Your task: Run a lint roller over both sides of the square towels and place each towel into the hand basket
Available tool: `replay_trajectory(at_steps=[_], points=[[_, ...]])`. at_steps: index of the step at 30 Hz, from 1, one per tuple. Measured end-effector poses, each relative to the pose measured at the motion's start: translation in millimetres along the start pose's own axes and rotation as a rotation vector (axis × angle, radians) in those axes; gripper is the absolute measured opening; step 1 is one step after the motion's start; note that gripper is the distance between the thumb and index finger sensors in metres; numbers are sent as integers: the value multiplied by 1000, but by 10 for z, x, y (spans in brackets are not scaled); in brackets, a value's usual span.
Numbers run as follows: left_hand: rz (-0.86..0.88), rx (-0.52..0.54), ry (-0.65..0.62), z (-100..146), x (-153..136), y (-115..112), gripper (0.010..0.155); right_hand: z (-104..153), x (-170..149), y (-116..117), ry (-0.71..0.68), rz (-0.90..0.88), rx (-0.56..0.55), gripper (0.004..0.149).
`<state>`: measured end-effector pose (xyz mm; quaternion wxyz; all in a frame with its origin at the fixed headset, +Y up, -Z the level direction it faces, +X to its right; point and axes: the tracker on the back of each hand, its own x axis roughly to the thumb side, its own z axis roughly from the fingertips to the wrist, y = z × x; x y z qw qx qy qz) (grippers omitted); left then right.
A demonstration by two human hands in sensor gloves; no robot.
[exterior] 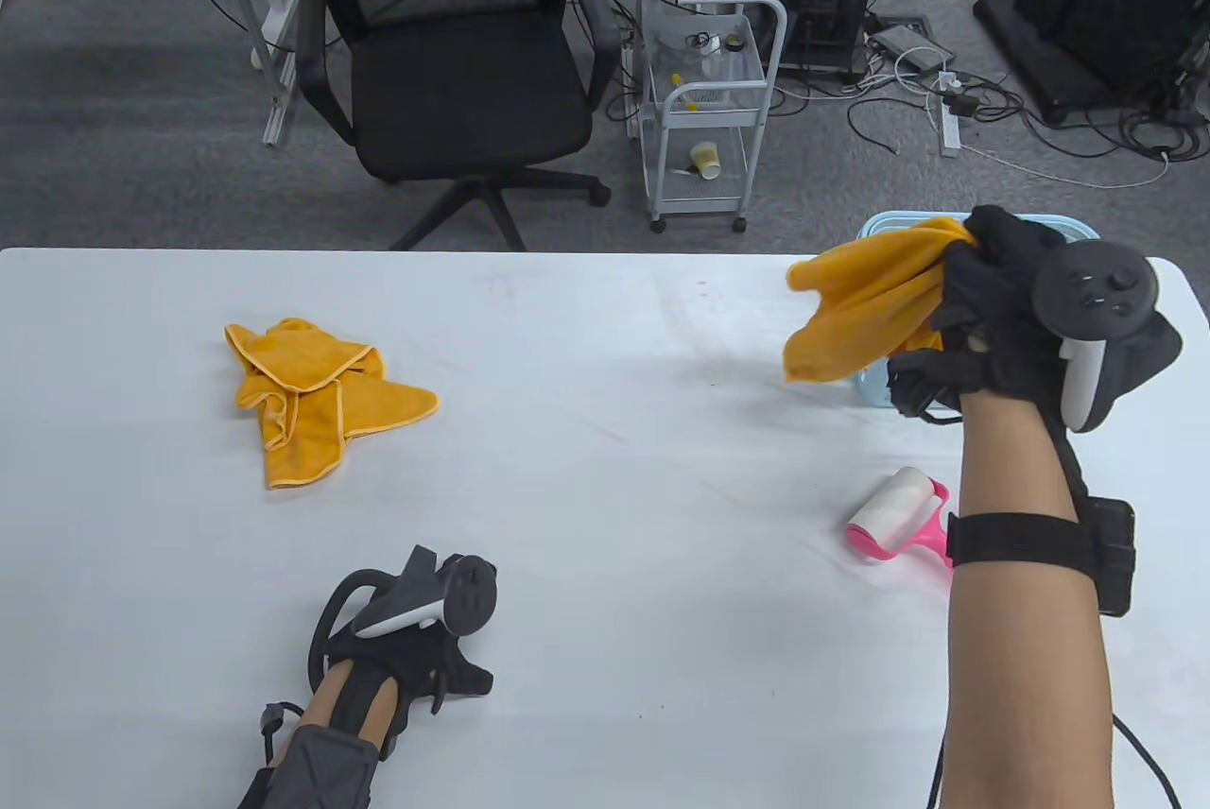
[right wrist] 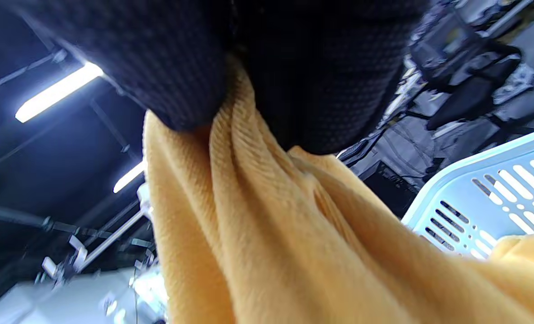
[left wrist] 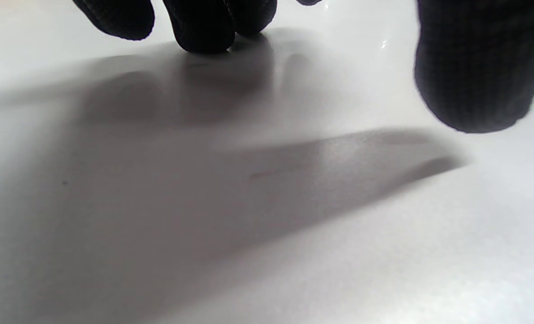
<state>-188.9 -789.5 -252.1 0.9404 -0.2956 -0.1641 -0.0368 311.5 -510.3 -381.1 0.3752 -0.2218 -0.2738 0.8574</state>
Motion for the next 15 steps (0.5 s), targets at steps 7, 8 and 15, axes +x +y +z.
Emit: replay_trajectory(at_steps=[7,8,15], points=[[-3,-4,0,-2,-2,3,103,-514,-475,195,53,-258,322,84],[-2,-4,0,-3,-2,3,103,-546,-561,258,62,-294,360,84],[-9,-7,2,-4,3,6,101,-503,-1172,616,99,-280,491,77]])
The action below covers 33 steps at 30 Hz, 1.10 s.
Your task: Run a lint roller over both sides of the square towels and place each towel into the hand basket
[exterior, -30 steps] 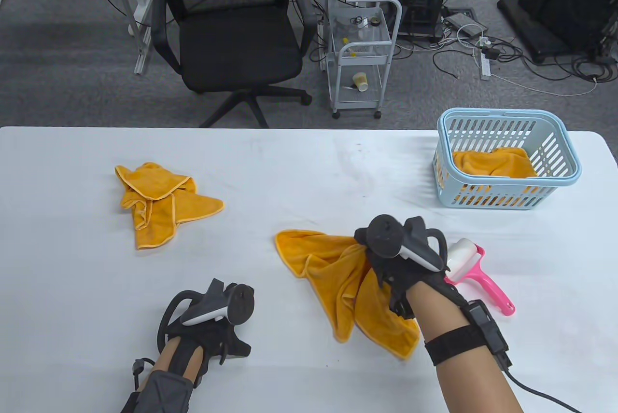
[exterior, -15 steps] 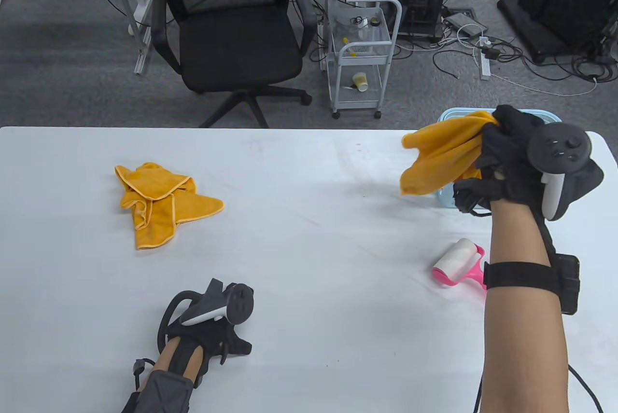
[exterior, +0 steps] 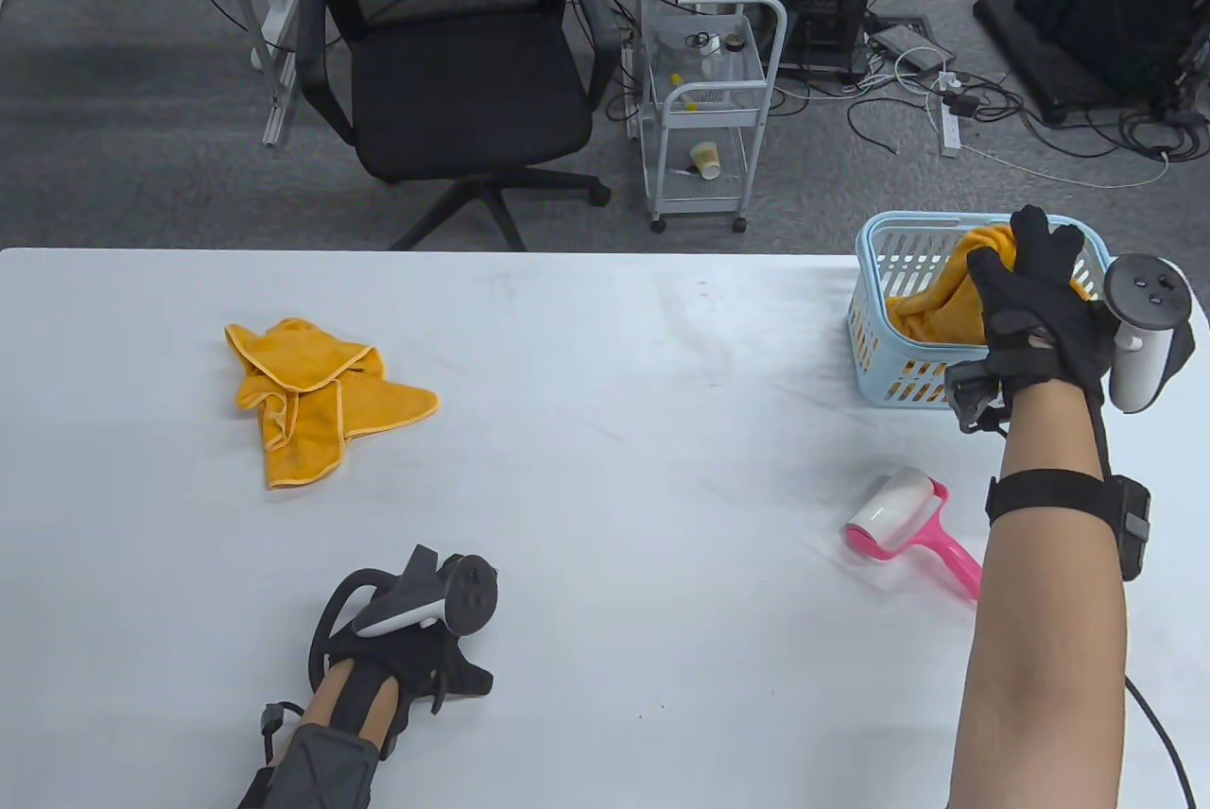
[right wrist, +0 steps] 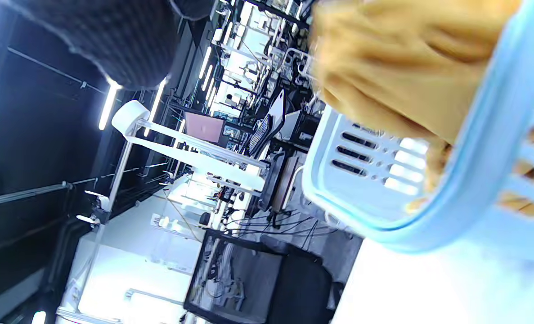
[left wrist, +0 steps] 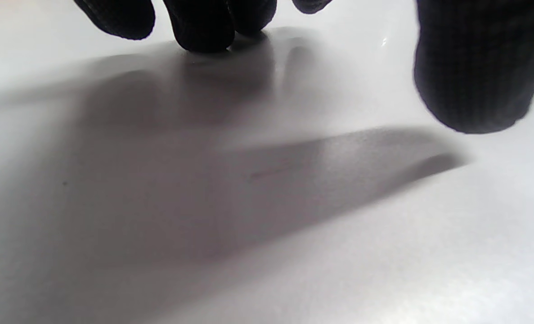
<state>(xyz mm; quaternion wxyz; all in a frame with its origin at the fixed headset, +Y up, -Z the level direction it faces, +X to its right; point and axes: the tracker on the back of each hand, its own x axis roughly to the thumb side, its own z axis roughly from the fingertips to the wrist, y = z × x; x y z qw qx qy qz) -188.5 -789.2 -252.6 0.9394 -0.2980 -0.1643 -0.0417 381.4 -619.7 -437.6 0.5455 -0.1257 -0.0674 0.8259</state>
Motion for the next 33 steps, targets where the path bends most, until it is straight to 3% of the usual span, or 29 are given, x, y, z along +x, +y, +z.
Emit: replay_trajectory(at_steps=[7,17,23,27,33], points=[[-1,1,5,-1,2,2,101,331,26,256,-52,165,65,78],[12,6,5,0,-2,-4,100,1420,100,1092,-324,557,117,75],[11,10,13,2,-5,-3,100,1928,-102,1385,-399,721,86,73],[17,13,18,4,-11,-4,100,2093,-300,1509,-428,794,55,73],[53,76,36,15,-92,38,92,2066,-564,1602,-403,855,115,75]])
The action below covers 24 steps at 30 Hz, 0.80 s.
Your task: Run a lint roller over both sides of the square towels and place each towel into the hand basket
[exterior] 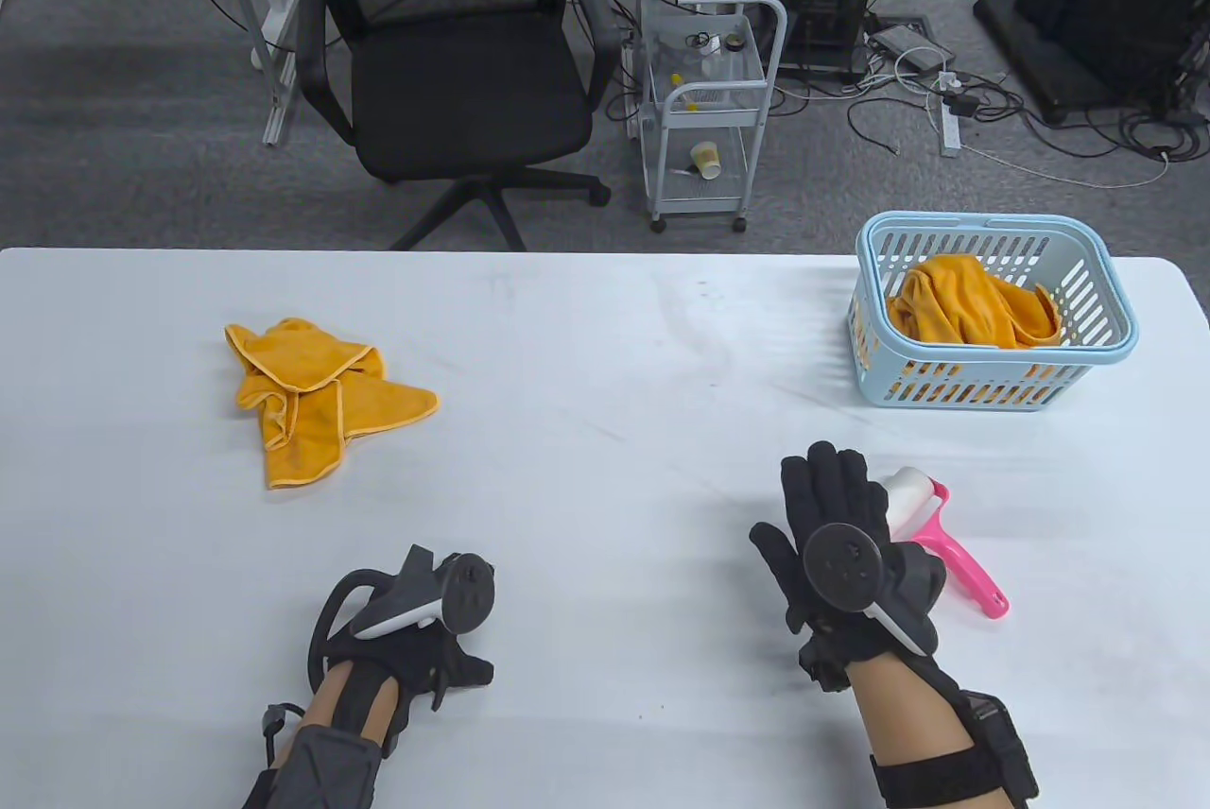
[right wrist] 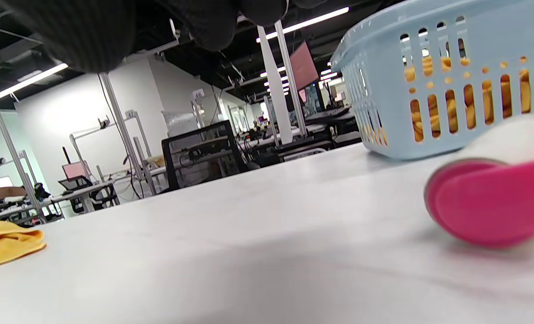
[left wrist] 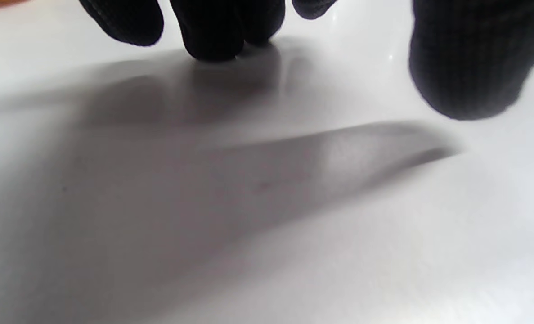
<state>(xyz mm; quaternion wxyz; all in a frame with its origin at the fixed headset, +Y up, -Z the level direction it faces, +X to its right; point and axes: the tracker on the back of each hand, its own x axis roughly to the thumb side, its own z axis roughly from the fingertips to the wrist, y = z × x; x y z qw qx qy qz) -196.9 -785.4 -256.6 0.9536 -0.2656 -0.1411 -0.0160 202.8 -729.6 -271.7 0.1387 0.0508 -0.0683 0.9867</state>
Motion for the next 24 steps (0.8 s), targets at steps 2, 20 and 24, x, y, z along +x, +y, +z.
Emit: replay_trajectory(at_steps=[2,20,24], points=[[48,41,62,-1,-133,63,85,-7,-1,22,-2,-28,2,76],[175,164,635,-671,-1706,407,73,3,76,136,-49,-46,81,78],[204,212,635,-721,-1778,464,54,0,76,145,-51,-60,88,78]])
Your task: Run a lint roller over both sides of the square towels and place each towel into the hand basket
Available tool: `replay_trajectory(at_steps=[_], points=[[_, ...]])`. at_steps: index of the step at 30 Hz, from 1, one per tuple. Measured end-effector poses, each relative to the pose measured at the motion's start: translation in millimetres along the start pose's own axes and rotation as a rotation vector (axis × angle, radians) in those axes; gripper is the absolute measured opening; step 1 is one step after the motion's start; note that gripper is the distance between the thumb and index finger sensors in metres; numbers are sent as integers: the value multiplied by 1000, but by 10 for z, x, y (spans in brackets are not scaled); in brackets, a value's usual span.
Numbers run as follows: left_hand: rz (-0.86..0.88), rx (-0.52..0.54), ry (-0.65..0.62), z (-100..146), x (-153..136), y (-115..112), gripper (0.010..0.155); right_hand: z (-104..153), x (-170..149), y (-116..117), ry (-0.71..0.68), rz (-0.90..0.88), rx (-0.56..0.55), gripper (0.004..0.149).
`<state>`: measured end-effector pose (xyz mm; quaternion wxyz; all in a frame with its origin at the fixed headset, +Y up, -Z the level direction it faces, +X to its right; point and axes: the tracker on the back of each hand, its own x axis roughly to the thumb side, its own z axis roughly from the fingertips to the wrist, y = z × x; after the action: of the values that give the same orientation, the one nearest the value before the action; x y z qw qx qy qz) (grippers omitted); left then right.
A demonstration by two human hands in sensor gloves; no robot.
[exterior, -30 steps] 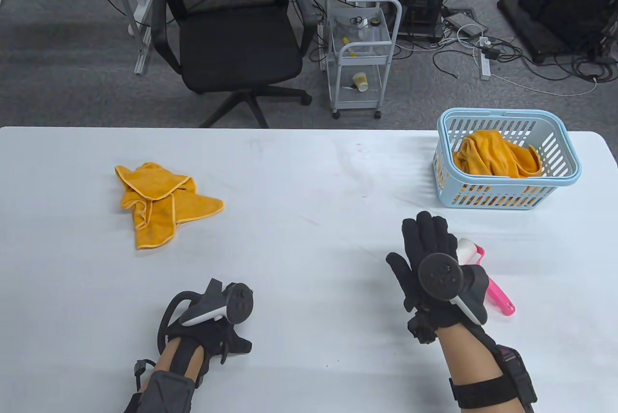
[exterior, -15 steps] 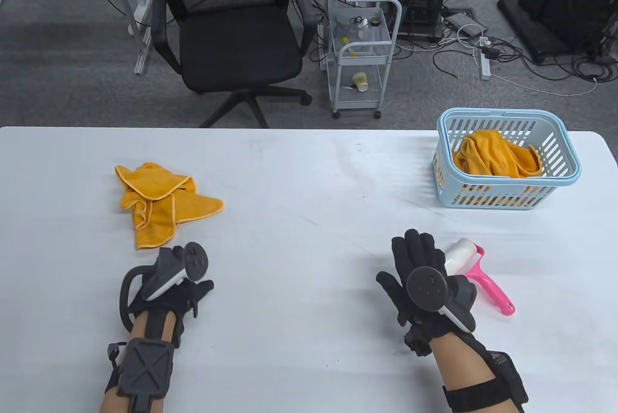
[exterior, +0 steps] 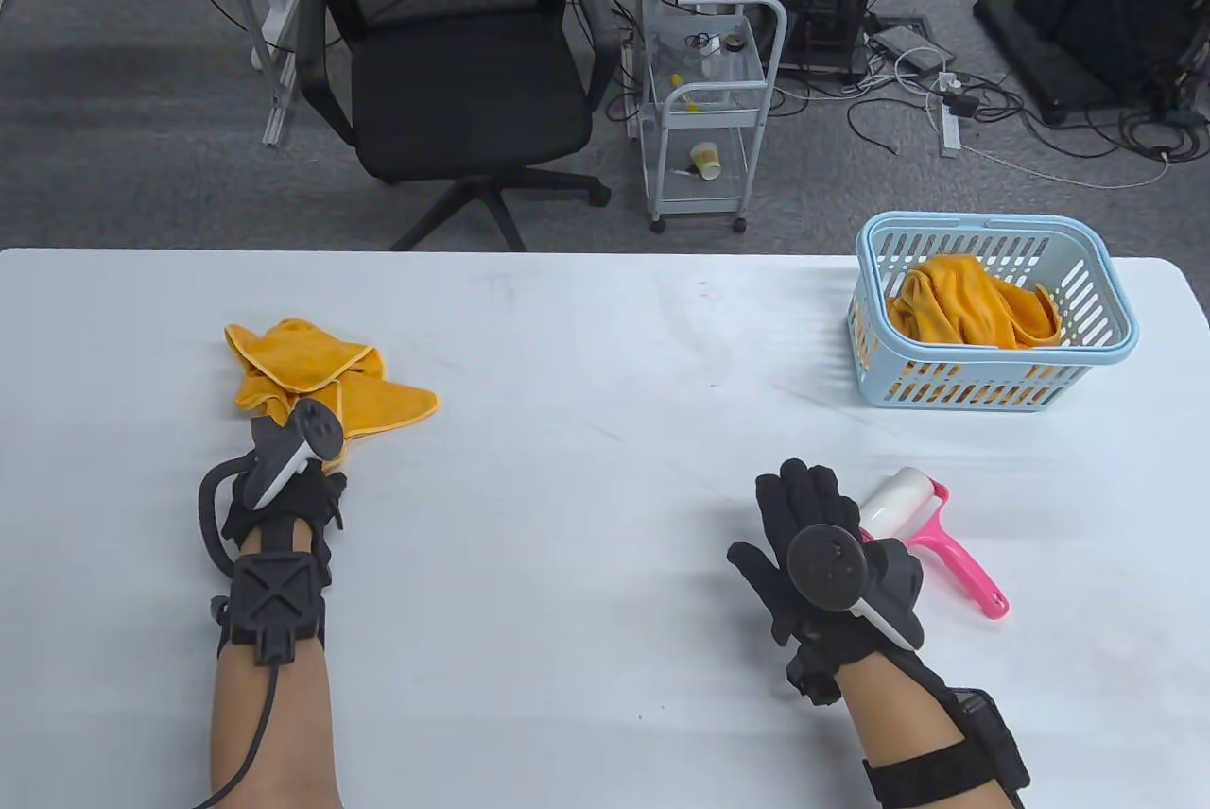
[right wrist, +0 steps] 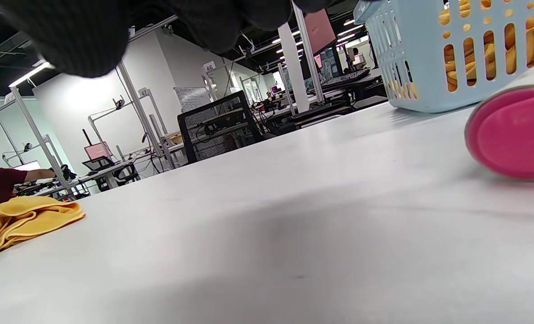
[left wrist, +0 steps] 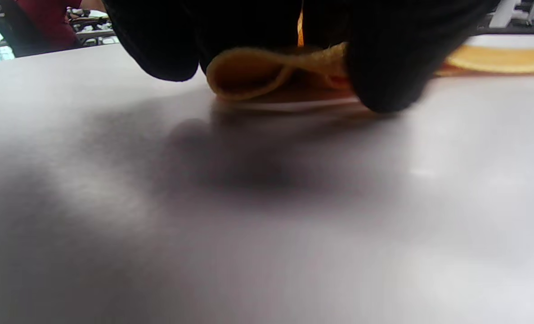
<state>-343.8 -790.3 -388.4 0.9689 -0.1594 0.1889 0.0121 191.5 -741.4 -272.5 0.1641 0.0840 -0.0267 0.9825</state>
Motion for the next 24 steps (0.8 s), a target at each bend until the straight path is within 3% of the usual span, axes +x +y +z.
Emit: replay_trajectory(at_steps=[4,10,13,17,20,21,24], points=[[-105,134,16,-18,35,21,39,-1,0,7,1,-6,10,78],[90,118,-34,158,-17,226,36,1,15,7,-2,-17,20,77],[143,223,-146,473,116,570,36,10,50,0,-21,-18,18,77],[130,364,-332,1069,478,977,38,37,113,-8,-55,-20,8,77],[169,394,-440,1437,739,1088,38,64,161,-16,-88,-30,-1,78],[198,390,-537,1677,936,1099,39,88,208,-32,-123,-48,-14,79],[207,388,-676,2077,1274,1022,39,139,291,-58,-182,-106,-45,79]])
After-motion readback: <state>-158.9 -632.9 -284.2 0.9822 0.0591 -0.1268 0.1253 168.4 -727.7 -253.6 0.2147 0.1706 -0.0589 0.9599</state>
